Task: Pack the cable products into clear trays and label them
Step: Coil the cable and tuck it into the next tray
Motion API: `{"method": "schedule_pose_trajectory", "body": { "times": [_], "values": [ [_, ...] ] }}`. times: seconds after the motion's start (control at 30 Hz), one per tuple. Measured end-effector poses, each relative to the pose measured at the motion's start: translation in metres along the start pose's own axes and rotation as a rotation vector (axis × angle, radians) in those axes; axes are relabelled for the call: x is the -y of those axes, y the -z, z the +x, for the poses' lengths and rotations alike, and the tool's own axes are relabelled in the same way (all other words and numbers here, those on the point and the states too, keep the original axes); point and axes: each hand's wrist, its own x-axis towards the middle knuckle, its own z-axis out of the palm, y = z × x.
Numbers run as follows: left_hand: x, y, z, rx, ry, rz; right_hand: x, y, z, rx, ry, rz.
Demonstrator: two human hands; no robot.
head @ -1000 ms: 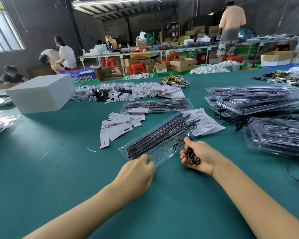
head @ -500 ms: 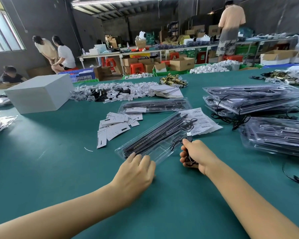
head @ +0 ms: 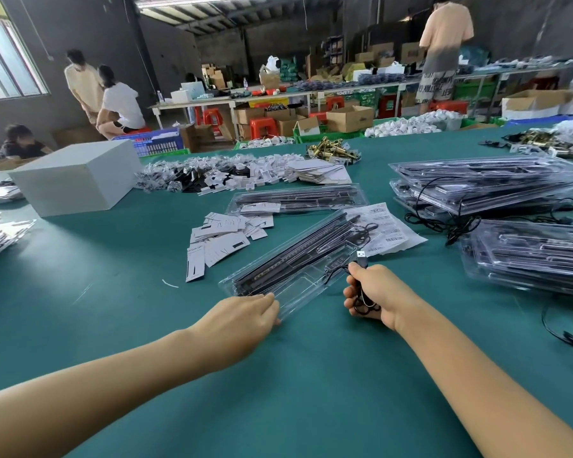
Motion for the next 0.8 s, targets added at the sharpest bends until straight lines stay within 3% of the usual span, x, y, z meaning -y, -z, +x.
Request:
{"method": "schedule_pose_trajectory", "body": {
  "times": [0.1,0.3,0.6,0.67,0.8],
  "values": [
    [-0.001,0.006,0.004,-0.004,-0.015,0.061,0.002,-0.003,-0.002,-0.004,-0.002,-0.021],
    [-0.005,0.011,0.012,-0.215,0.137,-0.263,0.004,-0.007,-0.009,0.044,0.010,-0.072],
    [0.007,0.008,0.021,-0.207,0.469,-0.627,0.007,-0.017,-0.018,-0.084,0.181,-0.572],
    [0.008,0.008,0.022,-0.195,0.520,-0.702,0.006,-0.020,-0.020,-0.057,0.140,-0.554],
    [0.014,0.013,0.026,-0.115,0.614,-0.915,0.006,-0.026,-0.022,0.009,-0.040,-0.263]
  ]
}}
